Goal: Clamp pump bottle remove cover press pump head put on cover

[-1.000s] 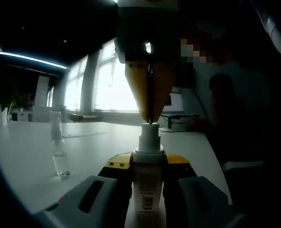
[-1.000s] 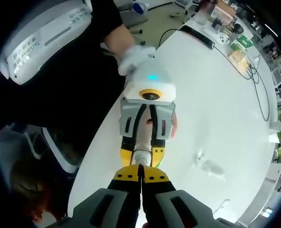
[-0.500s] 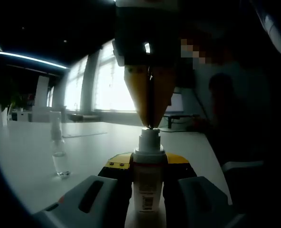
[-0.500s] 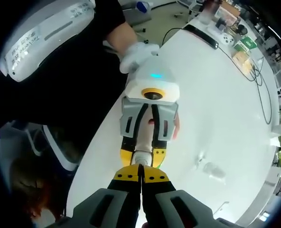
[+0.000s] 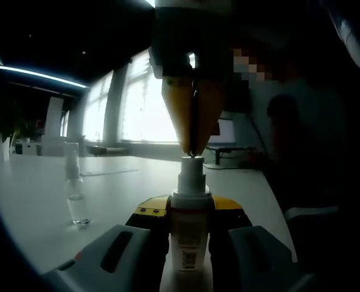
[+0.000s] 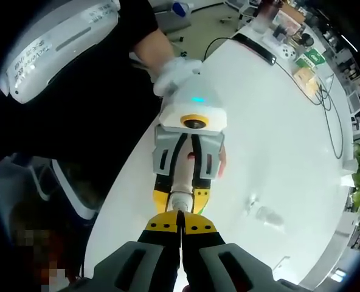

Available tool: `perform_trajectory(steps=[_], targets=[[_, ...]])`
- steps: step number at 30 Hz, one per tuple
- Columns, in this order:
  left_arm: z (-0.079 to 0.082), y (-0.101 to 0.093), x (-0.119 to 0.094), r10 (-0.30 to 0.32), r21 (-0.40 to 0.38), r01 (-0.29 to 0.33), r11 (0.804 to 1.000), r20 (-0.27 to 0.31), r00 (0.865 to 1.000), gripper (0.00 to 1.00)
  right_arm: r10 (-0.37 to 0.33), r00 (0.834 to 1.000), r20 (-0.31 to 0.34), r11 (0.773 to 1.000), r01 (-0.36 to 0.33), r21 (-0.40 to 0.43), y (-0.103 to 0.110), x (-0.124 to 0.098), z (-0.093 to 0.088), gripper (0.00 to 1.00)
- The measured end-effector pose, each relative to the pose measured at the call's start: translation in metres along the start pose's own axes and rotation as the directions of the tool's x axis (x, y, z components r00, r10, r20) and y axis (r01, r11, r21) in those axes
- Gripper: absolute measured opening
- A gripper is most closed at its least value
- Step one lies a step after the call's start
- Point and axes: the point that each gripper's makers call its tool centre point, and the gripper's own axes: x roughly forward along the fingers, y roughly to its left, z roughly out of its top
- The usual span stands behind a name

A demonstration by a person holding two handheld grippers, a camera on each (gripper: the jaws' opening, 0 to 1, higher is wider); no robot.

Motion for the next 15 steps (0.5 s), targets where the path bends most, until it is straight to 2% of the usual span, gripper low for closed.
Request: perform_trajectory(steps=[7, 15], targets=[[0.0000, 0.0001, 0.0000, 0.000, -0.002, 0.000, 1.000, 0.000, 1.000, 0.15, -0.005, 1.000, 0.007, 1.000, 0.005, 0.007, -0.0002, -0.0001, -0.0003, 0.00], [-0.0001, 0.0001, -0.0002, -0.003, -0.005, 0.003, 1.000, 0.000, 1.000, 0.15, -0.016, 0.999, 0.046, 0.999, 0.014, 0.041, -0.0014, -0.0014, -0.0011, 0.00]])
